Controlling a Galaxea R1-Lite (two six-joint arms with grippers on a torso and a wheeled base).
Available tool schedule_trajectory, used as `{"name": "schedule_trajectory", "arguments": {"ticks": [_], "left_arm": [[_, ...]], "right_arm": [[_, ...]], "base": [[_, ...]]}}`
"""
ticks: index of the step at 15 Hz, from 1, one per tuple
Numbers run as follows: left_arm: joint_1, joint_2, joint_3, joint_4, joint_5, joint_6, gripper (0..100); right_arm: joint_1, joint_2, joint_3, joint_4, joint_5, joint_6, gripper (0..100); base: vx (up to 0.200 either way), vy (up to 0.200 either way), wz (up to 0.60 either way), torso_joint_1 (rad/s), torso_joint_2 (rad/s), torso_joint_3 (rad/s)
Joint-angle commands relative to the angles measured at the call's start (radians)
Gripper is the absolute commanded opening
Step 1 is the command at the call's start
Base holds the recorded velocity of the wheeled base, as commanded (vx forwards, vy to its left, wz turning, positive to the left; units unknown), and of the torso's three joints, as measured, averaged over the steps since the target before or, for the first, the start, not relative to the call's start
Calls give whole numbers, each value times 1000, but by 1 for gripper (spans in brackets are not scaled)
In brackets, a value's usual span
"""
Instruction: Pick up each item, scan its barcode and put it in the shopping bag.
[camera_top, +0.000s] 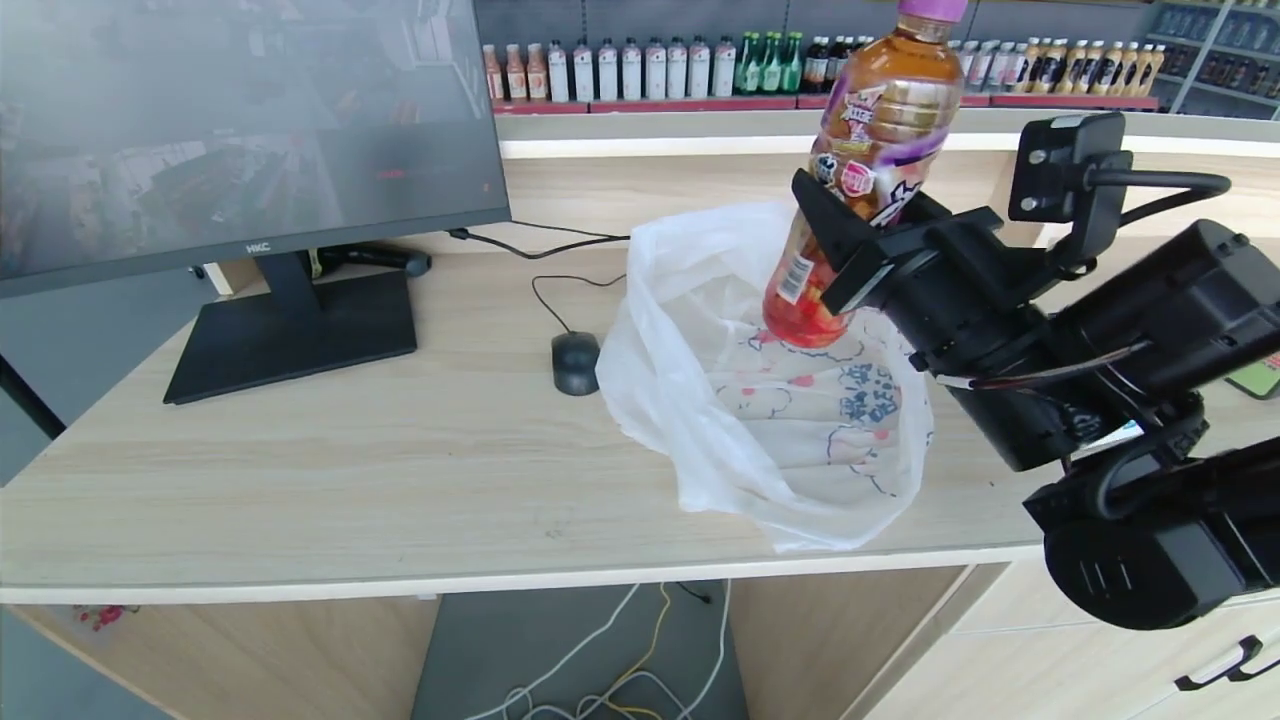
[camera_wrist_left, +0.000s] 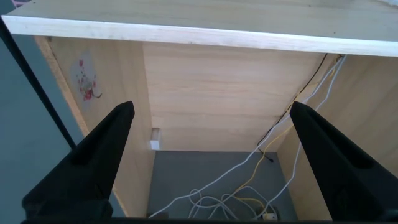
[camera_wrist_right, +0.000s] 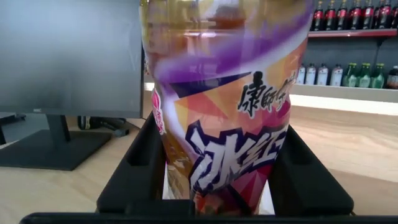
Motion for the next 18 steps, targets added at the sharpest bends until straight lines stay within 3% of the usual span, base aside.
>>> {"name": "schedule_trajectory", "arguments": {"ticks": [1,4,9,12,18], "left_arm": [[0,0,0,-1,0,0,100],[0,0,0,-1,0,0,100],[0,0,0,-1,0,0,100],[0,0,0,-1,0,0,100],[0,0,0,-1,0,0,100]], "right_arm": [[36,65,-76,46,-18,-3,0],[33,74,-202,216,-21,-2,0],[30,179,-424,378,-36,-19,0],[25,265,-516,379,-79,-22,0],[25,309,-515,379,-69,-31,0]], "base": [[0,0,0,0,0,0],[0,0,0,0,0,0],[0,0,0,0,0,0],[0,0,0,0,0,0],[0,0,0,0,0,0]]}}
